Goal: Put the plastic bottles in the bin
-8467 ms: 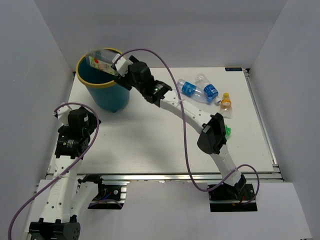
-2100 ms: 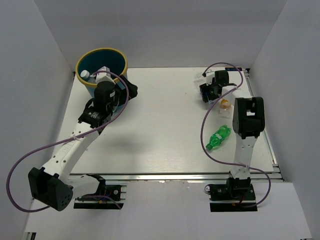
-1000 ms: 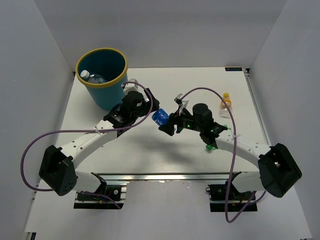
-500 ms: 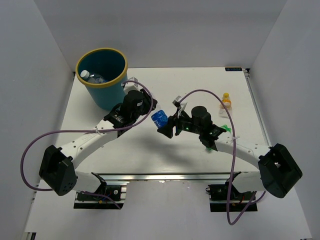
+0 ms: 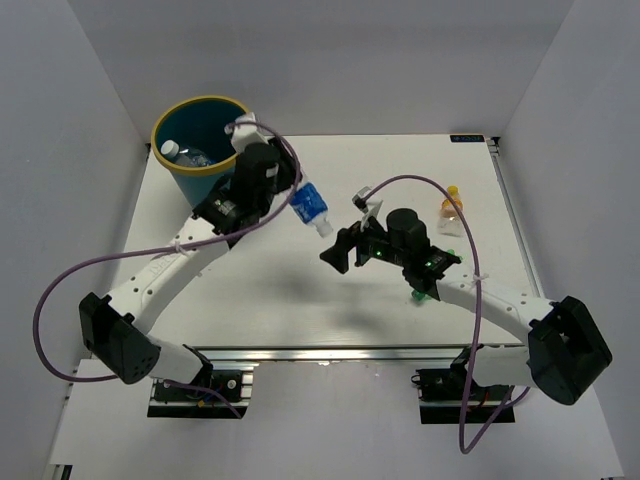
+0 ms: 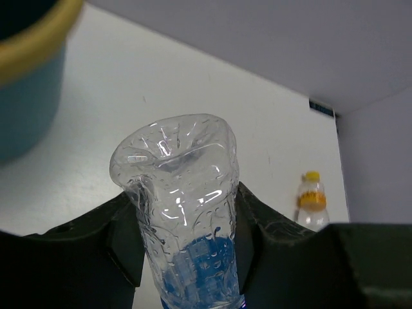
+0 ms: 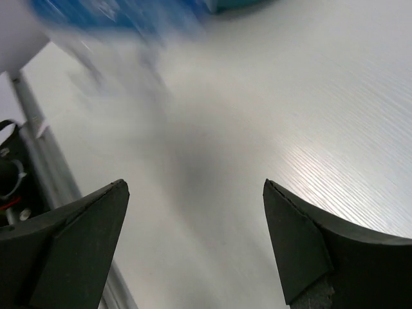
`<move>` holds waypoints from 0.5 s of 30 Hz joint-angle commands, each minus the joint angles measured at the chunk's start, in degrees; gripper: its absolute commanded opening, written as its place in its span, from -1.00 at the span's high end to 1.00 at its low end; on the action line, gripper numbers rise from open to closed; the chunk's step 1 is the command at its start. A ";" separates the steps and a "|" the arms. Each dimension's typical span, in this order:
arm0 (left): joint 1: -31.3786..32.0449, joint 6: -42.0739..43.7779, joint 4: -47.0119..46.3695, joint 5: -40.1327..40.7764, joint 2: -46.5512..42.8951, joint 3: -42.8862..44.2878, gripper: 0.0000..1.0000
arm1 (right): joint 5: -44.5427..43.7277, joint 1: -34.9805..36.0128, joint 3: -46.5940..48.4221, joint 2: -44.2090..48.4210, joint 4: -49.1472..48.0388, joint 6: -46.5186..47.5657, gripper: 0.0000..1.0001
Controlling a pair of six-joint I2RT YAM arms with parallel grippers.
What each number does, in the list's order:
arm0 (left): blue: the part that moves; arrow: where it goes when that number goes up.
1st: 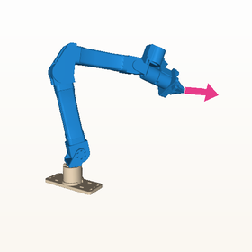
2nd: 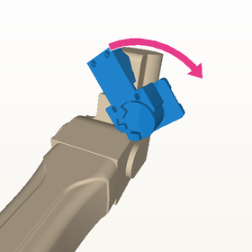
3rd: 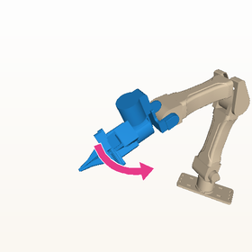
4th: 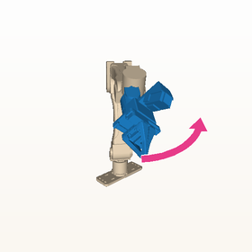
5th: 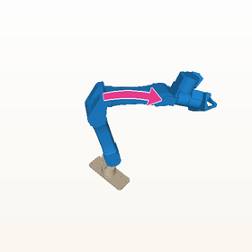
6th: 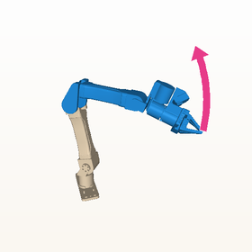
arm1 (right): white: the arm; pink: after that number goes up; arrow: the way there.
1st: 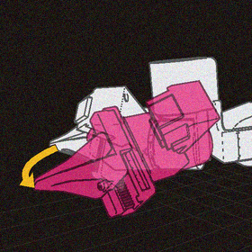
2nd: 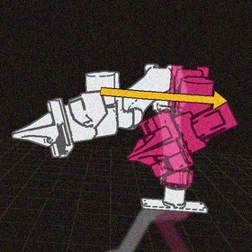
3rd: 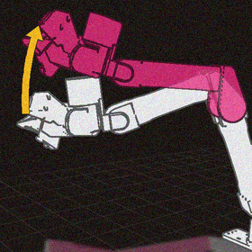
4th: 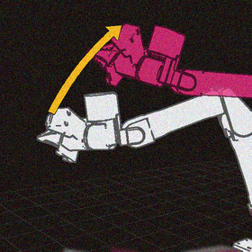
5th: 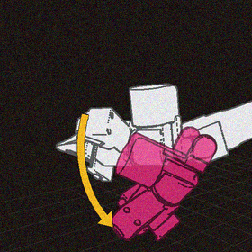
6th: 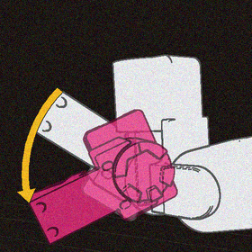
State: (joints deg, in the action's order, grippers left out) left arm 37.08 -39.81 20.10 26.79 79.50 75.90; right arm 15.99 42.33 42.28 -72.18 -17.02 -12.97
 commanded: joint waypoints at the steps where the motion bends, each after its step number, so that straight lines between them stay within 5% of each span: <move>1: -3.76 4.82 7.66 7.73 1.61 11.17 0.54 | -6.85 -4.08 2.19 0.64 8.12 -2.91 -0.79; 7: -16.06 10.36 12.33 10.21 5.83 27.36 0.53 | -9.99 -16.20 -2.20 5.47 12.08 -8.56 -0.79; 15: -28.55 15.19 9.45 16.46 13.30 37.13 0.48 | -34.96 -21.49 -3.78 13.89 29.47 -17.24 -0.79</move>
State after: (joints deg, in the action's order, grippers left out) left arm 11.11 -28.14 29.93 41.23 90.70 111.33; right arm -8.12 21.85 39.90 -61.63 4.84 -24.86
